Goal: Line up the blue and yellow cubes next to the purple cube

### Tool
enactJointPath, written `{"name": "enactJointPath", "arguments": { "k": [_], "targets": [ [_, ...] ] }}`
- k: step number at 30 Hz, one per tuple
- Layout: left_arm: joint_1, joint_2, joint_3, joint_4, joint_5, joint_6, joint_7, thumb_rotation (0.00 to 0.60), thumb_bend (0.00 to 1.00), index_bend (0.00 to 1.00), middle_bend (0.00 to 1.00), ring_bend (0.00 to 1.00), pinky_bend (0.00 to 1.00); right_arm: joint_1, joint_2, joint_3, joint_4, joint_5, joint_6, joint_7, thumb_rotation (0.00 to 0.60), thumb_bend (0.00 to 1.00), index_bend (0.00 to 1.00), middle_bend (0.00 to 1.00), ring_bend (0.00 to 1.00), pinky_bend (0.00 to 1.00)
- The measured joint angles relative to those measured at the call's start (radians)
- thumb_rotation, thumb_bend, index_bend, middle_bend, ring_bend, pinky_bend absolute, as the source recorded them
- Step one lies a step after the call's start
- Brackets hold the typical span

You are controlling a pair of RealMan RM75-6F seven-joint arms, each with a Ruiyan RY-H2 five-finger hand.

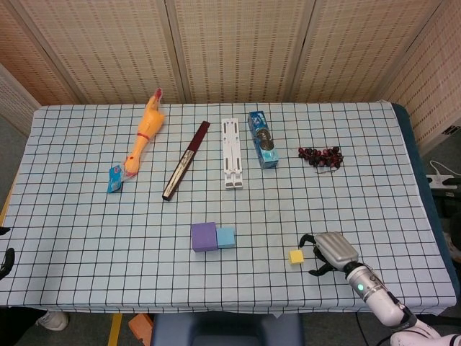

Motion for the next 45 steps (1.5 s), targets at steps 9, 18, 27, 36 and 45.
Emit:
{"name": "enactJointPath", "arguments": {
  "k": [9,18,27,36,45],
  "targets": [
    [0.001,0.001,0.003,-0.003,0.005,0.001,0.002,0.600,0.42,0.36,0.39,0.32,0.41,0.005,-0.022,0.003,0.023,0.006,-0.014,0.013,0.600,0.00,0.38,0.92,1.00,1.00],
    [0.003,0.002,0.003,-0.004,0.005,0.005,0.002,0.600,0.41,0.36,0.39,0.32,0.41,0.010,-0.042,0.009,0.050,0.013,-0.024,0.026,0.600,0.00,0.39,0.92,1.00,1.00],
    [0.005,0.003,0.004,-0.005,0.009,0.012,0.002,0.600,0.41,0.36,0.39,0.32,0.41,0.015,-0.060,0.010,0.074,0.011,-0.039,0.044,0.600,0.00,0.41,0.92,1.00,1.00],
    [0.006,0.003,0.004,-0.005,0.013,0.015,0.002,0.600,0.41,0.36,0.39,0.32,0.41,0.019,-0.073,0.014,0.095,0.003,-0.048,0.068,0.600,0.04,0.42,0.92,1.00,1.00],
    [0.007,0.003,0.005,-0.006,0.014,0.015,0.002,0.600,0.41,0.36,0.39,0.32,0.41,0.019,-0.078,0.017,0.103,-0.005,-0.049,0.094,0.600,0.14,0.45,0.93,1.00,1.00]
  ]
}}
